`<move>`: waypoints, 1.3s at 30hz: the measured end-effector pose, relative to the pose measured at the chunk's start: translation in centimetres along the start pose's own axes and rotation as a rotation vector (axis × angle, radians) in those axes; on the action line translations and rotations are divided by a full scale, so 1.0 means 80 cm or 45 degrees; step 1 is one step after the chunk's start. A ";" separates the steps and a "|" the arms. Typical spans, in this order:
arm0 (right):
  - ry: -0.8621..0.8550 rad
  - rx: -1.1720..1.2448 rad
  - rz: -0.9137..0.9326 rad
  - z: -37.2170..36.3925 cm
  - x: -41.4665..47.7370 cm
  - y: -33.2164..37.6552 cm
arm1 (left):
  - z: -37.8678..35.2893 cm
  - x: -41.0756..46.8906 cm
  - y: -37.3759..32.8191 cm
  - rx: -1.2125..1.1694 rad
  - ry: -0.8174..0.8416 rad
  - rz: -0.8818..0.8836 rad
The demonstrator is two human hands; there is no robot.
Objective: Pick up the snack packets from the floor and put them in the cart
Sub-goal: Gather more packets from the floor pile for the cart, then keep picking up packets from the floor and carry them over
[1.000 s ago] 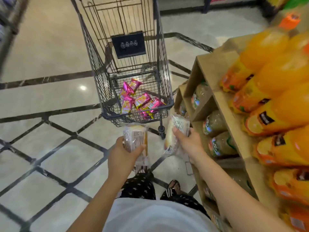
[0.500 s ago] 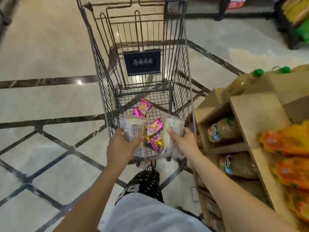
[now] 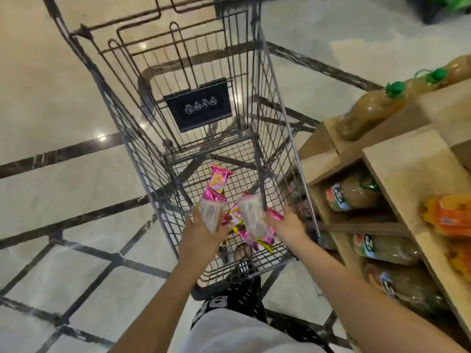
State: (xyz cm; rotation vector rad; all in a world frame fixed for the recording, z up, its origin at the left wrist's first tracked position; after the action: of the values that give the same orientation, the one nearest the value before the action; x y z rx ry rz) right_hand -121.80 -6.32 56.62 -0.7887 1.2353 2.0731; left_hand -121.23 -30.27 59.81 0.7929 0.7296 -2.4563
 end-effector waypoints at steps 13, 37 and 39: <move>-0.379 -0.456 0.111 0.107 -0.174 -0.147 | -0.093 -0.128 -0.130 0.878 -0.041 -0.950; -1.159 0.820 -1.163 -0.216 -0.756 -0.752 | -0.480 -0.671 0.095 1.829 0.520 -2.374; -1.209 0.964 -1.225 -0.250 -0.776 -0.769 | -0.501 -0.699 0.112 1.895 0.560 -2.453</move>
State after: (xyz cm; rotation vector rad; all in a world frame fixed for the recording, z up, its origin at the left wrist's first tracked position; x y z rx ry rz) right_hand -32.41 -11.83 60.82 0.0463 0.7211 0.8354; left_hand -59.58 1.32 64.36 1.4440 -1.3749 -4.5440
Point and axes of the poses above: each hand's wrist, its own x-axis towards the middle knuckle, its own z-axis out of the back of the hand, y = z × x, the point moved 8 cm from there along x, towards the middle knuckle, and after that the axes turned 4 degrees about z, right-handed, at the moved point
